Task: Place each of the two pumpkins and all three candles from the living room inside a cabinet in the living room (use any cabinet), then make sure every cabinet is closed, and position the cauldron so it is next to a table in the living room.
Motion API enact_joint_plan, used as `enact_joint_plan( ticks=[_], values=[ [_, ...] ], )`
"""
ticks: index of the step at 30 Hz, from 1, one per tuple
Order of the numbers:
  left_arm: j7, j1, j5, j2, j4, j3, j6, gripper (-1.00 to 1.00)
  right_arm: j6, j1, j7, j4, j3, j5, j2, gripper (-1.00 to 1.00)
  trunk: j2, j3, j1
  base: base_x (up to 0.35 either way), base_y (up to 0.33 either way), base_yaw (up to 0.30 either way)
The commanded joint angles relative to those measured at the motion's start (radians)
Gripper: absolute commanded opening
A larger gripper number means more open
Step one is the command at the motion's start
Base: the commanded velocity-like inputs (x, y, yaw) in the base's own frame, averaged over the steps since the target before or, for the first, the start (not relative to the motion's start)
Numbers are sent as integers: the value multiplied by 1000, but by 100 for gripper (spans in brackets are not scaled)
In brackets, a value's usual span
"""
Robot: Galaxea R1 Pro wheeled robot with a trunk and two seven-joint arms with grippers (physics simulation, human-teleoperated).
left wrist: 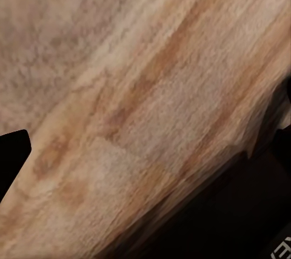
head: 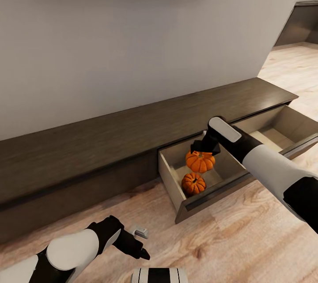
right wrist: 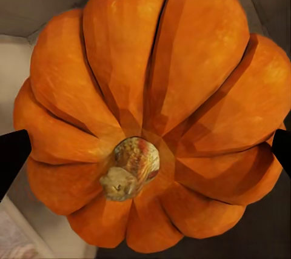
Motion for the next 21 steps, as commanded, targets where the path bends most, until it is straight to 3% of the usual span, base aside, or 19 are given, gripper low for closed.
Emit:
enact_joint_plan(
  ticks=[1,8,17,21],
  values=[
    [-2,-1,10,0,0,-8,7,100,-1,-1,-3,1,6,-1,-1,-100,0,-1,0,0,0,0],
    [-2,-1,10,-1,0,-8,7,100,-4,-1,8,7,8,18,1,-100,-2,-24,3,0,0,0],
    [-2,-1,10,-2,0,-8,7,100,16,-1,11,13,5,8,5,-100,-2,-24,3,0,0,0],
    [-2,-1,10,-2,-1,-8,7,100,17,-1,11,44,4,7,10,-100,-3,-40,4,0,0,0]
  ],
)
